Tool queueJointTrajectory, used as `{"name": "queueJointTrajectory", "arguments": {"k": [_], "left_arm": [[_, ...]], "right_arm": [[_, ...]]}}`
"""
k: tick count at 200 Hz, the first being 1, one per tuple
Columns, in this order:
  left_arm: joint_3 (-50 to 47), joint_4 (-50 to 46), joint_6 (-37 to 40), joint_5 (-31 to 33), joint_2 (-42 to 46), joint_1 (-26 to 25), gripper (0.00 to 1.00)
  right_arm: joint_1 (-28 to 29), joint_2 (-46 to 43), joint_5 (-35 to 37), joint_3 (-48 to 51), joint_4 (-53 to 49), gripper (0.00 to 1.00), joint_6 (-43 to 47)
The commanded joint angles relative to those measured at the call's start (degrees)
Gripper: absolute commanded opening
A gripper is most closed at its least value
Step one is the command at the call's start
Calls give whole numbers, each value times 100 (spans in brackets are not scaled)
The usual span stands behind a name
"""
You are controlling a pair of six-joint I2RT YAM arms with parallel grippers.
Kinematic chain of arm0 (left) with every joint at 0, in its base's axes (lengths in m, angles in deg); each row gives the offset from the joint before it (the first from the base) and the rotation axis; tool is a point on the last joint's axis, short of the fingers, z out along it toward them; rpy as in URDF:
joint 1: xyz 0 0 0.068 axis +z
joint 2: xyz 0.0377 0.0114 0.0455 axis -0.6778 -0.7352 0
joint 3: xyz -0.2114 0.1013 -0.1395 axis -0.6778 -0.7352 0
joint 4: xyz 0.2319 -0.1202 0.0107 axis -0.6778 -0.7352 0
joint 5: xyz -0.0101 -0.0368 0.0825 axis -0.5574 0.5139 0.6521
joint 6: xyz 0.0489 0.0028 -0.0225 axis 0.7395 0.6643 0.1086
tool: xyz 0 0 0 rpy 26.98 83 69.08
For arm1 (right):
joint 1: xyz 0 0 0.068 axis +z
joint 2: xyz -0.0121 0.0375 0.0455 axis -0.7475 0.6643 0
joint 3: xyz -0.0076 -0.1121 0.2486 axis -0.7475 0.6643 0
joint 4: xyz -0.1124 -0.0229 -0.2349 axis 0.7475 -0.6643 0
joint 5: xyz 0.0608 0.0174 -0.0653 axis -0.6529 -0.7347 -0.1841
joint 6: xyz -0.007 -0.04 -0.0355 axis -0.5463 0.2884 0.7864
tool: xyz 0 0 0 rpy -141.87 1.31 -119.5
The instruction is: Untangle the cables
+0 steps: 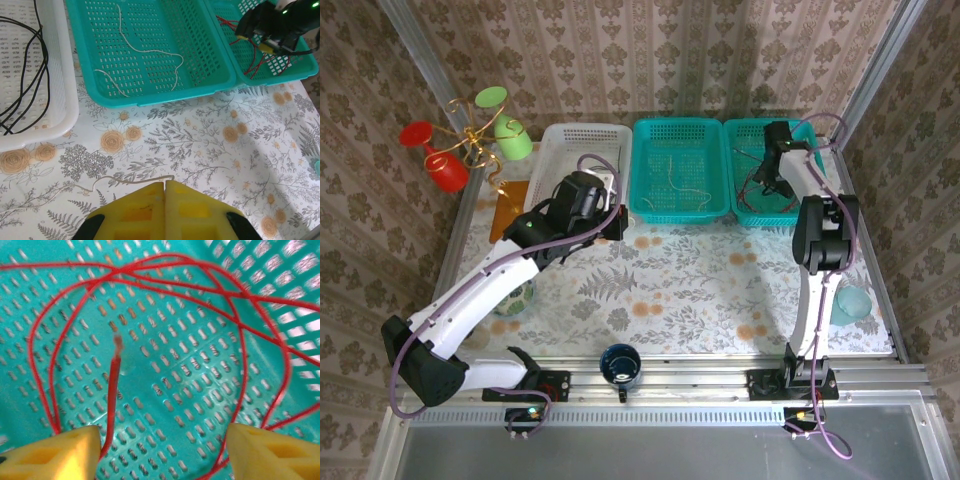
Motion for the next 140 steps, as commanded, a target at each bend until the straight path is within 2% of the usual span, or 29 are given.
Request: {"name": "queueJointTrajectory", "arguments": {"k": [1, 21, 64, 140], "left_arm": [[398, -204, 35, 74, 110, -50, 0], [655, -370, 149, 107, 131, -50, 0], [1118, -533, 328, 134, 148, -59, 0], [2575, -420, 596, -353, -394, -167, 0]], "right_arm": [[-24, -810, 61, 289, 62, 77, -28], [-41, -1288, -13, 644, 265, 86, -105], [-135, -1926, -450, 1072, 455, 95, -219], [-253, -2989, -1272, 2135, 929, 96, -659]]}}
